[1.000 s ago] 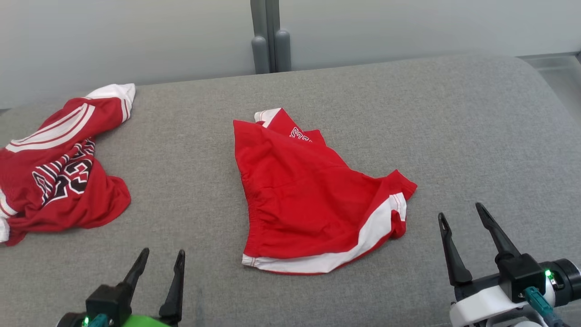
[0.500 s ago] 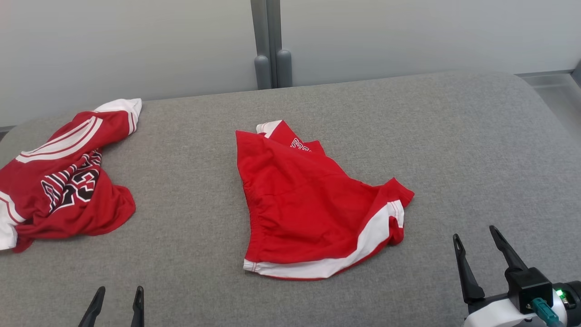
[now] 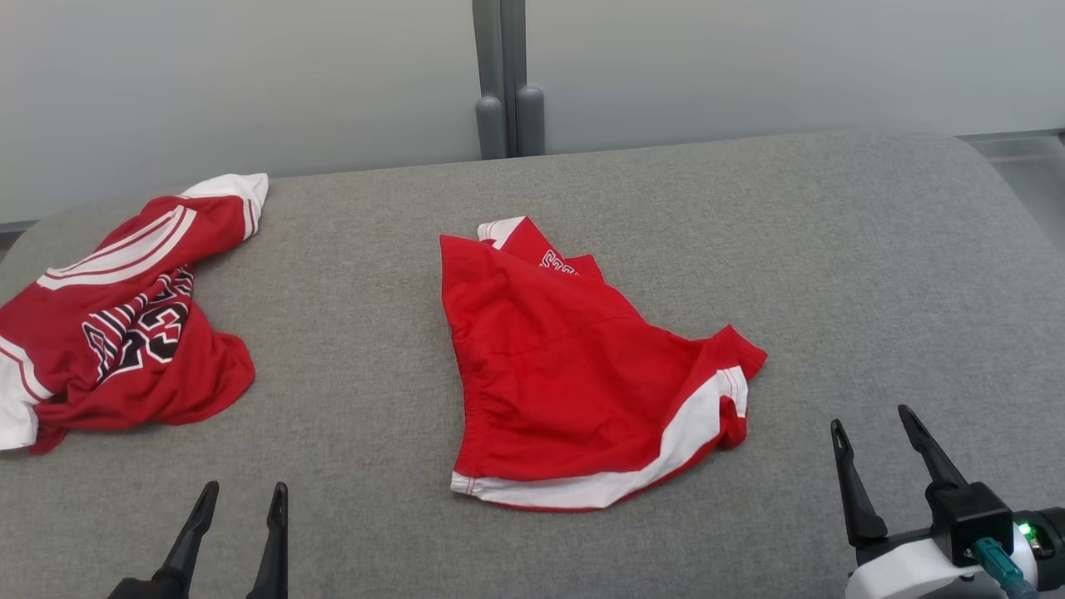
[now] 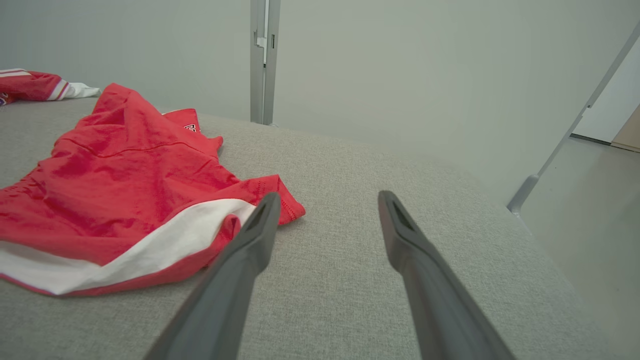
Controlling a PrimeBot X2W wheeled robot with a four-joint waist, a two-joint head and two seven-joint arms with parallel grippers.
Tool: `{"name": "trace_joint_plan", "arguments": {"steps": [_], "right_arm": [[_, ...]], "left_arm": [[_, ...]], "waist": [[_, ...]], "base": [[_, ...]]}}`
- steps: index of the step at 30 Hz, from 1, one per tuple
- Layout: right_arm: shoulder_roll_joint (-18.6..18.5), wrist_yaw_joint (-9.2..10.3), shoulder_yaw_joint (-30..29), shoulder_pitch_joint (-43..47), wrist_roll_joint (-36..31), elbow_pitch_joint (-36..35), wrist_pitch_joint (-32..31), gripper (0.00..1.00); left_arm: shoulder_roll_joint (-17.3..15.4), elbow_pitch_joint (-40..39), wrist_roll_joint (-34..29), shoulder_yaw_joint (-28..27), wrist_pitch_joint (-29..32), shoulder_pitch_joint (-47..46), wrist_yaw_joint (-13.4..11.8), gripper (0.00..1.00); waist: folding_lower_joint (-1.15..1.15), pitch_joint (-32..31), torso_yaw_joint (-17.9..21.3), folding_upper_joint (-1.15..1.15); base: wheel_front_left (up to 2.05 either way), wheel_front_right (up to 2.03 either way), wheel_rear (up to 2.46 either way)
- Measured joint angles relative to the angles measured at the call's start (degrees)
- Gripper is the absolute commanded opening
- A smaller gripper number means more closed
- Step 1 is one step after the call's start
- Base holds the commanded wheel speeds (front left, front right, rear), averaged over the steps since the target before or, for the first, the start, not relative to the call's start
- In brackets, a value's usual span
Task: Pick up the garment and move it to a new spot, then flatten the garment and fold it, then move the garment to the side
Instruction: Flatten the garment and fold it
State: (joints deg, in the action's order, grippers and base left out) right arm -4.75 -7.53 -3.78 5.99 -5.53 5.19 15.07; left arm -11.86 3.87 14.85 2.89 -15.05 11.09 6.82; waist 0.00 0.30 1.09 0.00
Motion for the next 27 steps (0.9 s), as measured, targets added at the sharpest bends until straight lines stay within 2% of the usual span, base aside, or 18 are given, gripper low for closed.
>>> {"name": "trace_joint_plan", "arguments": {"steps": [20, 23, 27], "right_arm": [[0.03, 0.01, 1.02, -0.89, 0.23, 0.58, -0.01, 1.0], [0.02, -0.01, 3.39, -1.84, 2.23, 3.52, 0.0, 1.0], [-1.31, 0.0, 5.61, -7.59, 3.0, 9.73, -0.94, 1.0]], "left_arm": [[0.63, 2.55, 0.15, 0.54, 0.0, -1.41, 0.56, 1.0], [1.83, 4.11, 0.86, 1.67, -0.08, -1.4, 0.56, 1.0], [2.37, 5.84, 2.32, 5.97, 8.08, -2.51, 0.57, 1.0]], "waist": [[0.0, 0.57, 1.39, 0.0], [0.0, 0.83, 1.5, 0.0], [0.0, 2.0, 1.81, 0.0]], "base": [[0.0, 0.0, 0.0], [0.0, 0.0, 0.0], [0.0, 0.0, 0.0]]}}
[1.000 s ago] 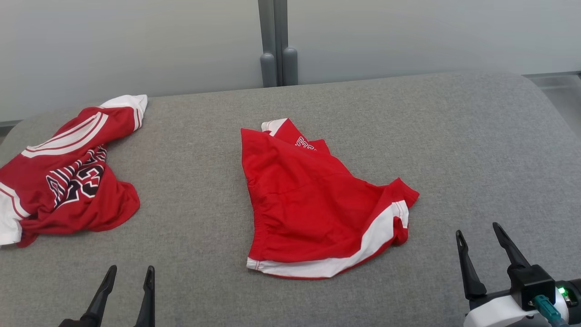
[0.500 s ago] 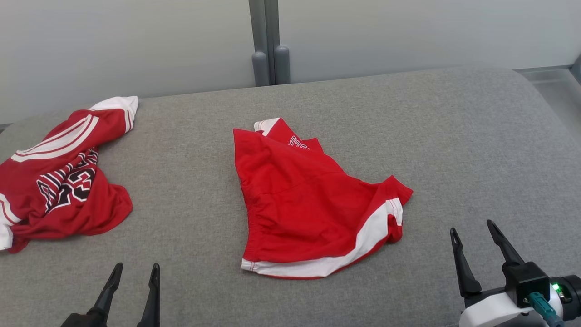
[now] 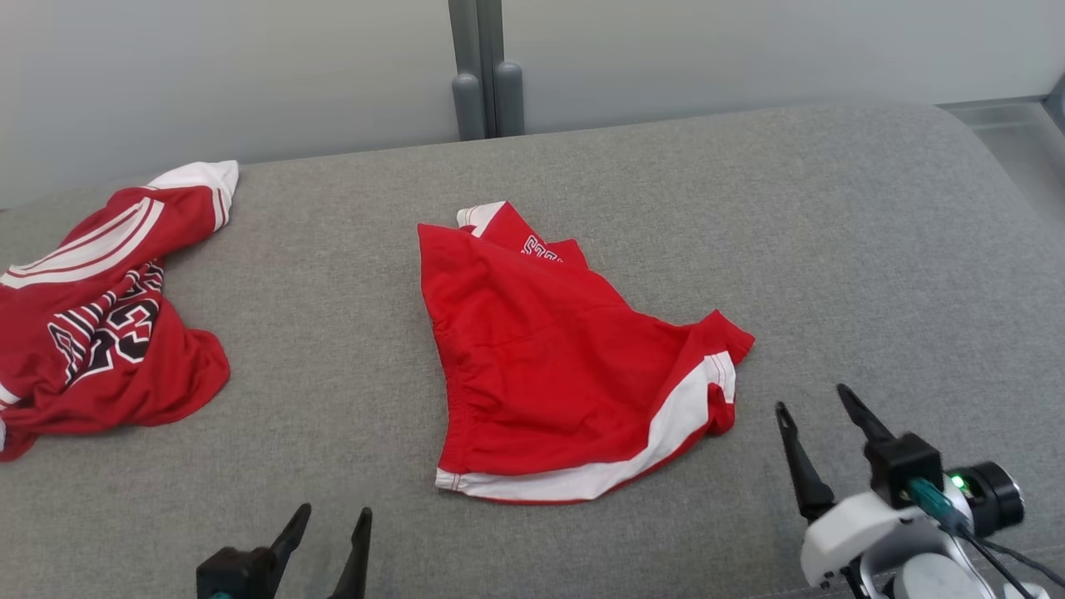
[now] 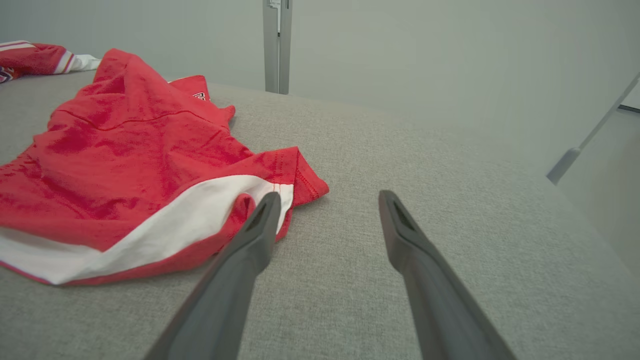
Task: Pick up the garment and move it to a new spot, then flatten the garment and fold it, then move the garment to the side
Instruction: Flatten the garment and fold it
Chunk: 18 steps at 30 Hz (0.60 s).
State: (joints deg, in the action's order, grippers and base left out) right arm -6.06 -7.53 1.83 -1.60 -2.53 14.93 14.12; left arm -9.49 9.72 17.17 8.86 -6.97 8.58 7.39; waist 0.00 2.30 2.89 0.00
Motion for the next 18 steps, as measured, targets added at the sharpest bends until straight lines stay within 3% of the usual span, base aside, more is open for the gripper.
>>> {"name": "trace_joint_plan", "arguments": {"steps": [8, 18], "right_arm": [[-4.32, 0.0, 11.83, -11.59, 4.69, 10.44, -12.84, 1.0], [-5.12, -0.01, 18.59, -19.48, 12.89, 18.78, -13.16, 1.0]], "left_arm": [[1.62, -0.94, 1.3, 2.79, 15.41, -3.82, -2.12, 1.0], [2.97, -4.88, 3.44, 5.39, 23.08, -6.2, -2.58, 1.0]], "waist": [[0.0, 2.92, 0.36, 0.0], [0.0, 5.37, -0.12, 0.0]], "base": [[0.0, 0.0, 0.0], [0.0, 0.0, 0.0]]}}
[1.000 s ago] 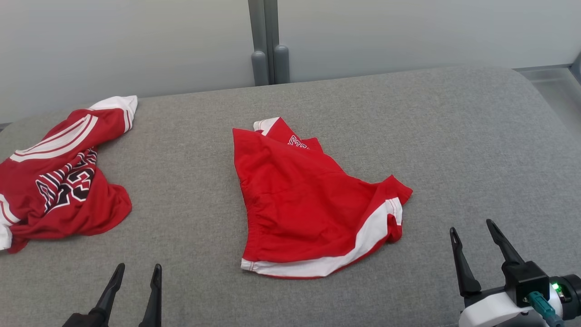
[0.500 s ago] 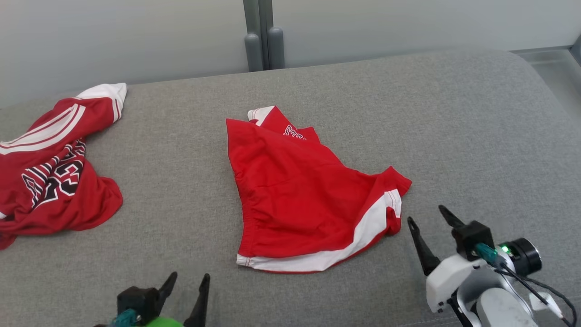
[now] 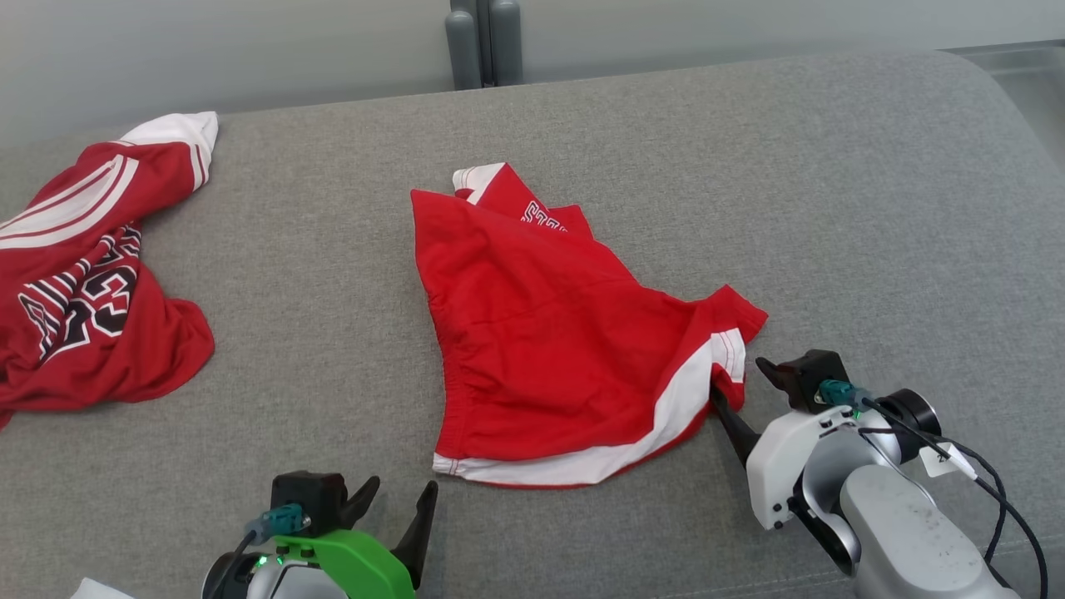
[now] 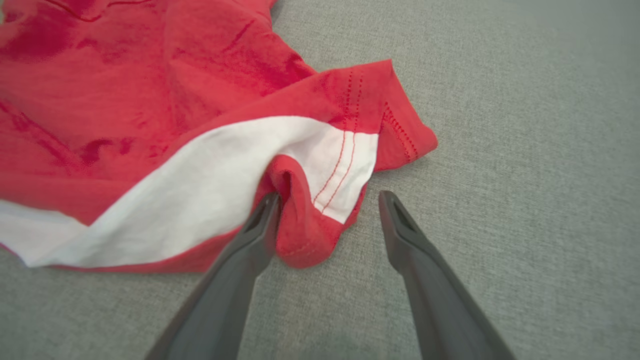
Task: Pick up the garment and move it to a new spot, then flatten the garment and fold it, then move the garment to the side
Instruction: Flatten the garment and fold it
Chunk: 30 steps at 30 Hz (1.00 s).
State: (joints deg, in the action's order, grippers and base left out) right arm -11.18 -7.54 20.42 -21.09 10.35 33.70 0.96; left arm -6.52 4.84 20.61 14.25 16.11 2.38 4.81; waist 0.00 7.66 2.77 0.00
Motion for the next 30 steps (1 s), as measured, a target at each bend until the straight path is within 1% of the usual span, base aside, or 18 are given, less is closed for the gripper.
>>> {"name": "trace_joint_plan", "arguments": {"steps": [5, 8, 9, 12, 14, 15, 16, 22, 27, 30], "right_arm": [[-0.49, 0.0, 2.03, -1.95, 2.14, 2.5, 1.37, 1.0], [-0.66, 0.0, 2.97, -2.85, 3.15, 4.06, 2.12, 0.85], [-0.67, 0.0, 3.16, -3.13, 3.36, 4.52, 2.53, 0.83], [-0.63, 0.0, 3.86, -3.64, 4.21, 5.8, 3.3, 0.84], [-0.7, 0.0, 4.38, -3.85, 4.87, 6.35, 3.76, 0.9], [-0.79, 0.0, 4.6, -3.86, 5.38, 6.5, 4.17, 0.9], [-0.91, 0.0, 4.81, -3.89, 5.8, 6.57, 4.28, 1.0], [-2.22, 0.0, 7.45, -3.9, 10.72, 5.06, 3.82, 1.0], [-5.64, 0.01, 9.02, -3.89, 15.07, 1.66, 2.29, 1.0], [-6.46, 0.0, 9.42, -3.89, 17.34, 0.0, 1.66, 1.0]], "left_arm": [[0.29, 0.45, 0.01, 1.02, 0.93, -1.15, -0.1, 1.0], [0.53, 1.24, 0.01, 1.77, 1.04, -1.96, -0.09, 1.0], [0.57, 1.59, 0.01, 1.93, 1.04, -2.21, -0.08, 1.0], [0.66, 2.61, 0.02, 2.21, 0.96, -2.45, -0.08, 1.0], [0.7, 3.1, 0.23, 2.35, 0.88, -2.5, -0.08, 1.0], [0.7, 3.24, 0.27, 2.4, 0.81, -2.54, -0.08, 1.0], [0.7, 3.35, 0.34, 2.45, 0.66, -2.55, -0.08, 1.0], [0.67, 3.7, 0.45, 2.8, 0.53, -2.6, -0.05, 1.0], [0.46, 3.57, 0.53, 2.86, 0.56, -2.6, -0.14, 1.0], [0.4, 3.36, 0.54, 3.09, 0.94, -2.6, -0.29, 1.0]], "waist": [[0.0, 0.39, -0.18, 0.0], [0.0, 0.34, -0.08, 0.0], [0.0, 0.27, -0.04, 0.0], [0.0, -0.01, 0.09, 0.0], [0.0, -0.23, 0.21, 0.0], [0.0, -0.34, 0.28, 0.0], [0.0, -0.39, 0.38, 0.0], [0.0, -0.61, 0.54, 0.0], [0.0, -0.57, 0.74, 0.0], [0.0, -0.51, 0.82, 0.0]], "base": [[0.0, 0.0, 0.0], [0.0, 0.0, 0.0], [0.0, 0.0, 0.0], [0.0, 0.0, 0.0], [0.0, 0.0, 0.0], [0.0, 0.0, 0.0], [0.0, 0.0, 0.0], [0.0, 0.0, 0.0], [0.0, 0.0, 0.0], [0.0, 0.0, 0.0]]}}
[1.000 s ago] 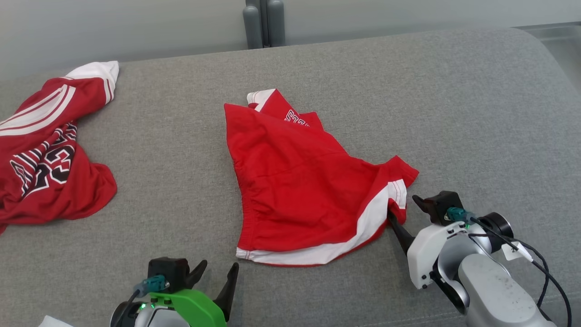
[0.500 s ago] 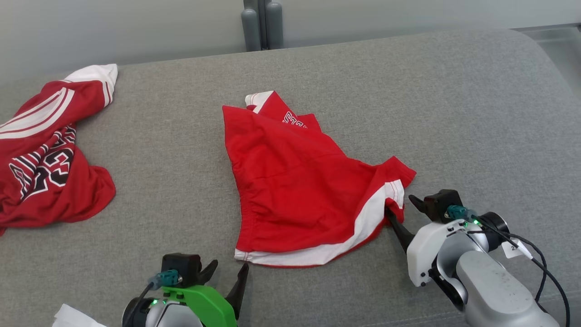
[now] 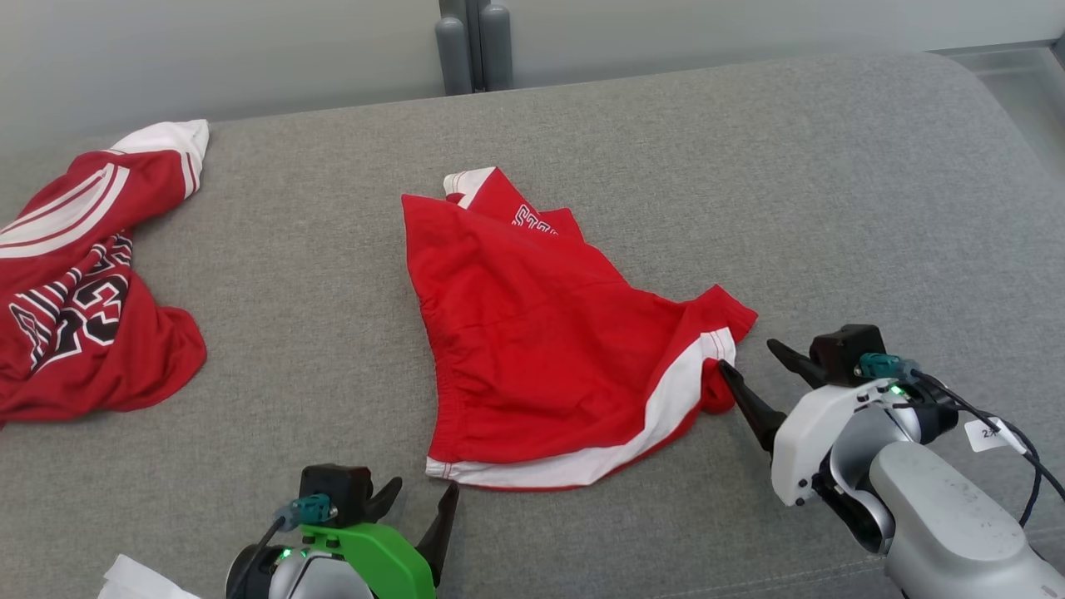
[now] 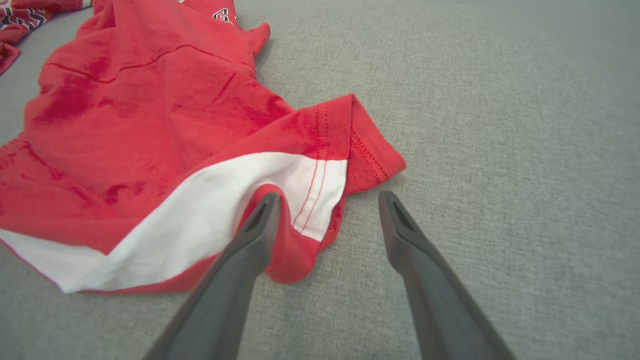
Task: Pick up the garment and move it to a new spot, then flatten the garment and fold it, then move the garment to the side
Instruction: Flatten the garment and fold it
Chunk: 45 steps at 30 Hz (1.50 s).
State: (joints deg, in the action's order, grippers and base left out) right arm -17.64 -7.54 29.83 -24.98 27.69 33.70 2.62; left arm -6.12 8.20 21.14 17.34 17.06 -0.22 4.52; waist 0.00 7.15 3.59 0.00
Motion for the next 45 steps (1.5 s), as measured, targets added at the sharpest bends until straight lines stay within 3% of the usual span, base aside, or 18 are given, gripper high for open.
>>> {"name": "trace_joint_plan", "arguments": {"steps": [5, 13, 16, 23, 29, 31, 34, 45], "right_arm": [[-0.63, 0.01, -0.22, -0.64, 1.01, -0.56, 0.0, 1.0], [2.67, 0.01, 0.91, -2.59, 2.93, 3.69, 0.78, 0.94], [2.82, 0.01, 1.12, -2.63, 3.3, 4.95, 1.81, 1.0], [2.98, 0.01, 2.31, -2.62, 4.12, 6.84, 2.87, 1.0], [3.7, 0.01, 3.52, -3.75, 4.69, 8.36, 3.54, 0.94], [3.97, 0.0, 4.03, -4.03, 4.95, 8.91, 3.58, 0.82], [4.14, 0.01, 4.66, -4.49, 5.28, 9.8, 4.0, 0.78], [4.58, 0.01, 6.65, -6.31, 6.51, 12.21, 5.37, 0.66]], "left_arm": [[-0.2, -0.51, 0.0, 0.21, 0.11, -0.21, -0.24, 1.0], [-0.7, -0.67, -0.12, 1.0, 0.62, -1.46, -0.43, 1.0], [-0.77, -0.65, -0.12, 1.01, 0.6, -1.63, -0.52, 1.0], [-1.38, -1.05, -0.02, 0.89, 0.54, -1.63, -1.0, 1.0], [-1.41, -1.09, 0.08, 1.19, 1.03, -2.25, -1.02, 1.0], [-1.42, -0.77, 0.09, 1.36, 1.07, -2.71, -1.03, 1.0], [-1.34, -0.44, 0.52, 1.85, 1.12, -3.01, -0.91, 1.0], [-0.75, 1.78, 1.32, 3.48, 0.91, -4.5, 0.03, 1.0]], "waist": [[0.0, 0.54, 0.05, 0.0], [0.0, 1.93, -0.57, 0.0], [0.0, 2.16, -0.73, 0.0], [0.0, 2.38, -0.21, 0.0], [0.0, 2.39, 0.09, 0.0], [0.0, 2.32, 0.12, 0.0], [0.0, 2.22, 0.11, 0.0], [0.0, 2.63, 0.12, 0.0]], "base": [[0.0, 0.0, 0.0], [0.0, 0.0, 0.0], [0.0, 0.0, 0.0], [0.0, 0.0, 0.0], [0.0, 0.0, 0.0], [0.0, 0.0, 0.0], [0.0, 0.0, 0.0], [0.0, 0.0, 0.0]]}}
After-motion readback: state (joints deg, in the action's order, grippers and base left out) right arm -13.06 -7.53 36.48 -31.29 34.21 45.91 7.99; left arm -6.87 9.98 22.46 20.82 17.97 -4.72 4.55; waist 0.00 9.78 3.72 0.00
